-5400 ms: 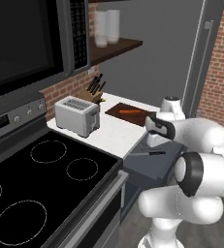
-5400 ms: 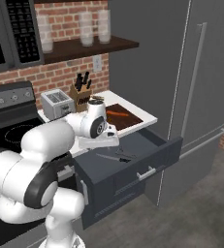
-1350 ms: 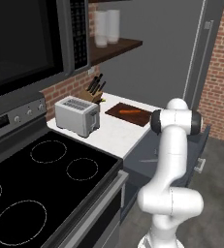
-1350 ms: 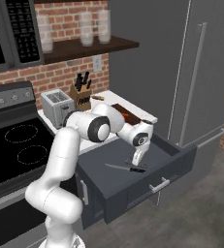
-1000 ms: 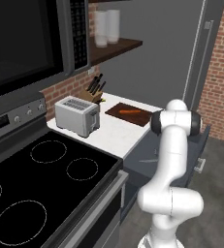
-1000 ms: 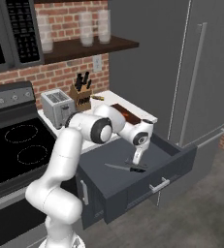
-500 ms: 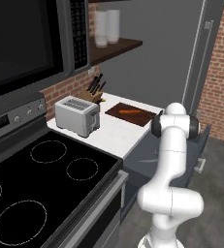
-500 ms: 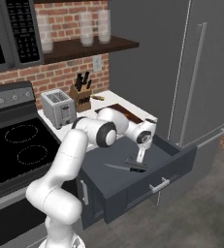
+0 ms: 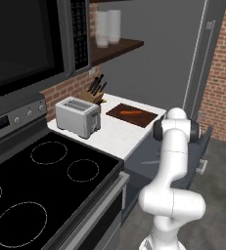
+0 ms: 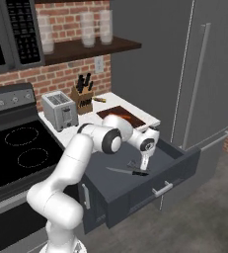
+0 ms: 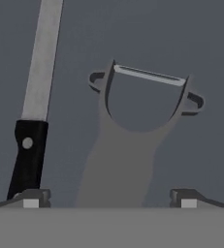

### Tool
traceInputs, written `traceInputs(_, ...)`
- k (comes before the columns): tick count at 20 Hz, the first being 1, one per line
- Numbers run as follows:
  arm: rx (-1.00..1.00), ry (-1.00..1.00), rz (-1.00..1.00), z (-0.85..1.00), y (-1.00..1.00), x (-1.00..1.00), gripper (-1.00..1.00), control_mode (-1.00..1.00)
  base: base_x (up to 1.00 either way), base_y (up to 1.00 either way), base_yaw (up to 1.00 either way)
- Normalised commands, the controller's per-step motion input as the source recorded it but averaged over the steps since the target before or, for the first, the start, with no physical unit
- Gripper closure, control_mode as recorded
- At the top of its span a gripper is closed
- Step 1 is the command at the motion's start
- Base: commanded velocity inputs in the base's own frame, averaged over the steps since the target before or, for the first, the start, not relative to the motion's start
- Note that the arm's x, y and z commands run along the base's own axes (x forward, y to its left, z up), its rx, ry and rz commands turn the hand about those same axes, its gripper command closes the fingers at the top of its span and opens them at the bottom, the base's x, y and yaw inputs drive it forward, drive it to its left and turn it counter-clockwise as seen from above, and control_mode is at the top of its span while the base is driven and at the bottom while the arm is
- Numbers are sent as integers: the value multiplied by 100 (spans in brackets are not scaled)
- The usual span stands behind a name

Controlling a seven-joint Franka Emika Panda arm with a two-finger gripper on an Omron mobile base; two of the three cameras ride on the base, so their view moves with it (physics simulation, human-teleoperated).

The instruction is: Place the appropriate cutting tool for cutting the carrot skin on the cutting board.

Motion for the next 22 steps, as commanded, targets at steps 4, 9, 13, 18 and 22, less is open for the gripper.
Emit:
traceInputs(4, 0, 0, 0, -35, 0, -1, -100, -100, 0, 0, 0)
traceInputs(9, 0, 0, 0, -36, 6, 0, -100, -100, 0, 0, 0)
traceInputs(13, 0, 0, 0, -52, 1, 0, -100, -100, 0, 0, 0)
traceInputs(18, 0, -14, 0, -83, 0, -22, -100, -100, 0, 0, 0)
traceInputs(22, 0, -16, 0, -86, 0, -20, -100, -100, 0, 0, 0)
